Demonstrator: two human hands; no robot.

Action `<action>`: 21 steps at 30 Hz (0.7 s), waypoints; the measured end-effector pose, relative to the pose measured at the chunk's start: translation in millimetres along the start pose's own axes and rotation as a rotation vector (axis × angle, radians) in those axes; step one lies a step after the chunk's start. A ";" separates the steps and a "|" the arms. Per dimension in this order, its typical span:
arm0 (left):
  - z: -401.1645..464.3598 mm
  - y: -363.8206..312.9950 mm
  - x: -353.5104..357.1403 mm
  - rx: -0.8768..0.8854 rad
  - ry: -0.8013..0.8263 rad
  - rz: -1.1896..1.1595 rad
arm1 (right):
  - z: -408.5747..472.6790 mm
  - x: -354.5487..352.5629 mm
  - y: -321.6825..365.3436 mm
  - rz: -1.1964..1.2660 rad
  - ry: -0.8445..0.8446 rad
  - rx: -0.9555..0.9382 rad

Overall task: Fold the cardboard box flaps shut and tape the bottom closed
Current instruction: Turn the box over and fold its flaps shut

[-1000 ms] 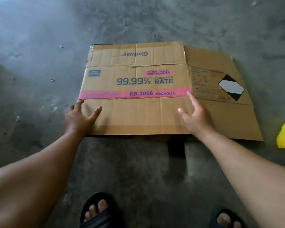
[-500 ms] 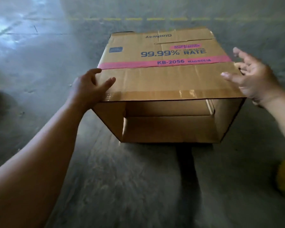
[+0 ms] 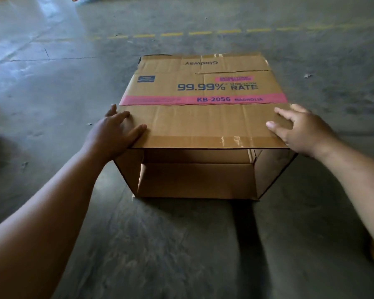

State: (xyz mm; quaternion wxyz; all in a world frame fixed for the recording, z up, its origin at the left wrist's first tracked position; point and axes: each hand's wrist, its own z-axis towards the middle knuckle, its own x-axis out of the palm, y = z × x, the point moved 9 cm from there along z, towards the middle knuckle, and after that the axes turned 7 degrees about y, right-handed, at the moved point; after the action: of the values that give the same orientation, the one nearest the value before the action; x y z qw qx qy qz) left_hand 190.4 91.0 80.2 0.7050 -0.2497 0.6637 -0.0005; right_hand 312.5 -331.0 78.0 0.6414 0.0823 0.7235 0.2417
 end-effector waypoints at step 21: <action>-82.9 76.1 70.3 -0.120 -0.282 -0.670 | -73.8 91.1 -48.2 0.587 -0.156 0.096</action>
State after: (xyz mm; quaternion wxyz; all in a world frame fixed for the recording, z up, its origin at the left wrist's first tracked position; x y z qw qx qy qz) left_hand 96.0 105.1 -11.9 0.7342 -0.4919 0.4405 -0.1579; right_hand 235.4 -351.8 -20.5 0.5932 0.3360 0.6281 0.3752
